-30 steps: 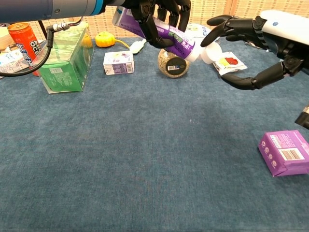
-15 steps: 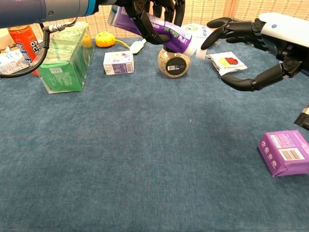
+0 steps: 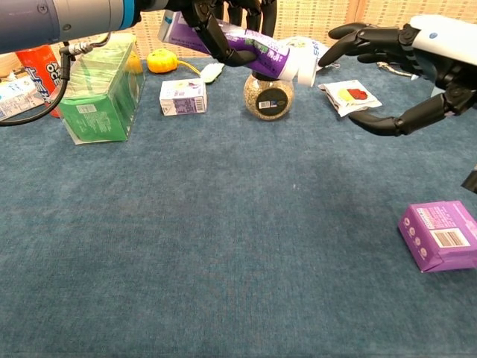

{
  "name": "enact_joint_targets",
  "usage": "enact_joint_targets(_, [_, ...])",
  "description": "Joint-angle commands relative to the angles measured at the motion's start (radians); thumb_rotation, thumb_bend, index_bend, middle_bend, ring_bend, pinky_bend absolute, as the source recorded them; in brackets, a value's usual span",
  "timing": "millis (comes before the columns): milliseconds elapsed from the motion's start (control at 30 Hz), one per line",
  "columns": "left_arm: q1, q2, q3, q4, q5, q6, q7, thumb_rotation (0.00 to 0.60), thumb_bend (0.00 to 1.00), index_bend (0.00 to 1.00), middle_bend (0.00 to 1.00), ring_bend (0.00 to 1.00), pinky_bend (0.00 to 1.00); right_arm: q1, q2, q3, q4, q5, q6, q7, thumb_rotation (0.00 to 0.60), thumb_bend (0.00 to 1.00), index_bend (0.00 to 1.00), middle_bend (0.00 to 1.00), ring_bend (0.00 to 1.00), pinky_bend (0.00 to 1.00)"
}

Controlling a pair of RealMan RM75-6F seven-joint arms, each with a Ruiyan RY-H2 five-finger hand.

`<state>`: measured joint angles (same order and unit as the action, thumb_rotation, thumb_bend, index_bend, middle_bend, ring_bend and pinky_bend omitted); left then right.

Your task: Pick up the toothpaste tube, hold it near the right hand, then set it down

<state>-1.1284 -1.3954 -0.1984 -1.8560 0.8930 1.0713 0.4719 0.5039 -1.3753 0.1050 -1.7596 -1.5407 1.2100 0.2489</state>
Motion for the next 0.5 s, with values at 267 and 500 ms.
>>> enact_joint_targets(267, [0.044, -0.007, 0.002, 0.027, 0.076, -0.017, -0.076, 0.600, 0.51, 0.55, 0.56, 0.50, 0.54, -0.041, 0.031, 0.016, -0.001, 0.033, 0.051, 0.092, 0.600, 0.39, 0.13, 0.00, 0.00, 0.00])
enact_joint_targets(500, [0.071, -0.016, -0.005, 0.051, 0.122, -0.023, -0.131, 0.600, 0.51, 0.56, 0.57, 0.51, 0.54, -0.056, 0.043, 0.029, 0.008, 0.057, 0.059, 0.169, 0.600, 0.39, 0.06, 0.00, 0.00, 0.00])
